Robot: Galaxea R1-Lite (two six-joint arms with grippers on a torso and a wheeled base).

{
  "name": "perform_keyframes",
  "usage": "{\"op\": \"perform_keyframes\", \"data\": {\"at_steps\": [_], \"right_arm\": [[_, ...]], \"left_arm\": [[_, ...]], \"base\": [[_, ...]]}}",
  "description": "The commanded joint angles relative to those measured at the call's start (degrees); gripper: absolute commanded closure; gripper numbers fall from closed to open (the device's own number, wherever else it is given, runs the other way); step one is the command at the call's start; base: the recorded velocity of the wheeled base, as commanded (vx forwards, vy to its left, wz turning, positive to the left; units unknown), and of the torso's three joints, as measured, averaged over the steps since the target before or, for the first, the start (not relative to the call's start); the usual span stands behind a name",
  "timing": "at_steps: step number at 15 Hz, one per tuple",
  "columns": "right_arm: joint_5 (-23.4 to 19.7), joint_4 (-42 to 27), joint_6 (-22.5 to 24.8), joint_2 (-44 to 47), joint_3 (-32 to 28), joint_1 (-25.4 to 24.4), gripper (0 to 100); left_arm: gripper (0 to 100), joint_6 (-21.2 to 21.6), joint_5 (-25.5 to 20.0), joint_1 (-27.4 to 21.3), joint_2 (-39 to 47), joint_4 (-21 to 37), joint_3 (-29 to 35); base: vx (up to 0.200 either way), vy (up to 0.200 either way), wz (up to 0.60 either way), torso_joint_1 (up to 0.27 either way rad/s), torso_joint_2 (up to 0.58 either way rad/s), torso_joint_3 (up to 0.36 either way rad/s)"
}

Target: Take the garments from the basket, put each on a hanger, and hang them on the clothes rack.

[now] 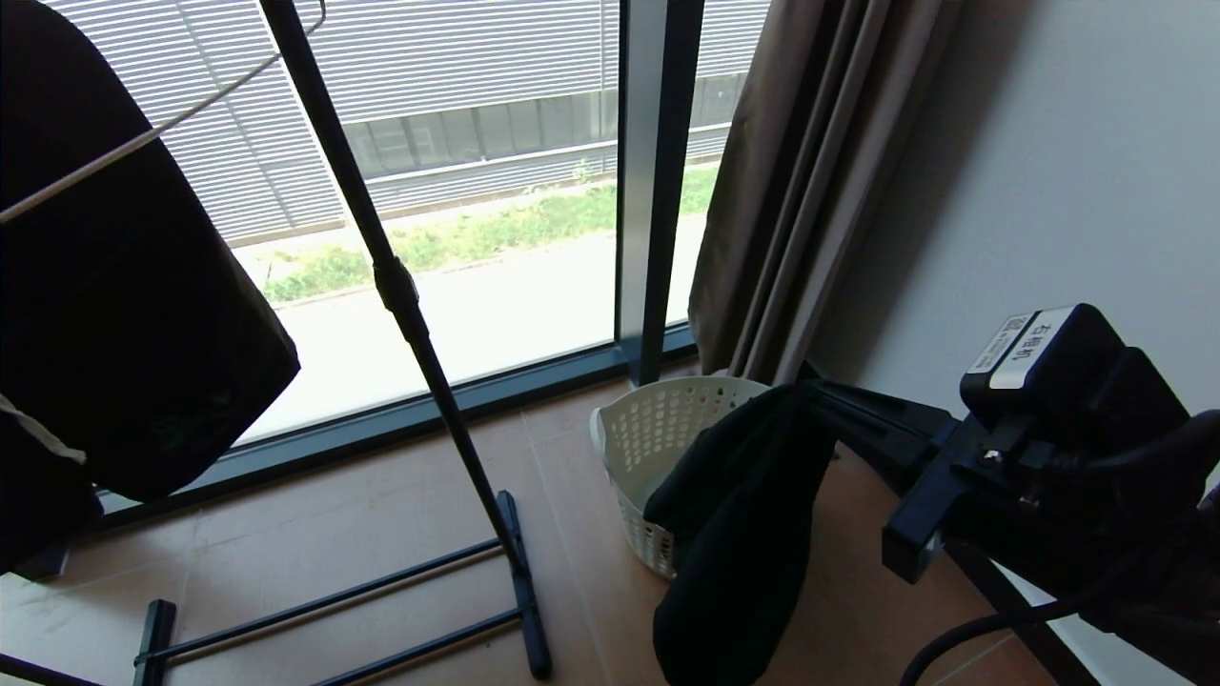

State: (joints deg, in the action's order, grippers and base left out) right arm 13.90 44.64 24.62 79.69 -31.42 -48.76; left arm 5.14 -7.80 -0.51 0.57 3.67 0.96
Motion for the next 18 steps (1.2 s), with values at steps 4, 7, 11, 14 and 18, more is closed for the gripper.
{"op": "perform_keyframes", "data": {"at_steps": [4,7,11,14,18], "right_arm": [[-0.1,0.0,0.0,1.8,0.2,0.0,100],[-0.1,0.1,0.0,1.7,0.7,0.0,100],[-0.1,0.1,0.0,1.8,0.7,0.0,100],[-0.3,0.1,0.1,1.8,0.7,0.0,100],[-0.4,0.2,0.1,1.8,1.0,0.0,100]], "left_arm": [[0,0.0,0.0,0.0,0.0,0.0,0.0],[0,0.0,0.0,0.0,0.0,0.0,0.0],[0,0.0,0.0,0.0,0.1,0.0,0.0],[0,0.0,0.0,0.0,0.0,0.0,0.0],[0,0.1,0.0,0.0,0.1,0.0,0.0]], "base": [[0.0,0.0,0.0,0.098,-0.45,-0.17],[0.0,0.0,0.0,0.133,-0.48,-0.15],[0.0,0.0,0.0,0.16,-0.5,-0.15],[0.0,0.0,0.0,0.186,-0.54,-0.168],[0.0,0.0,0.0,0.221,-0.57,-0.316]]}}
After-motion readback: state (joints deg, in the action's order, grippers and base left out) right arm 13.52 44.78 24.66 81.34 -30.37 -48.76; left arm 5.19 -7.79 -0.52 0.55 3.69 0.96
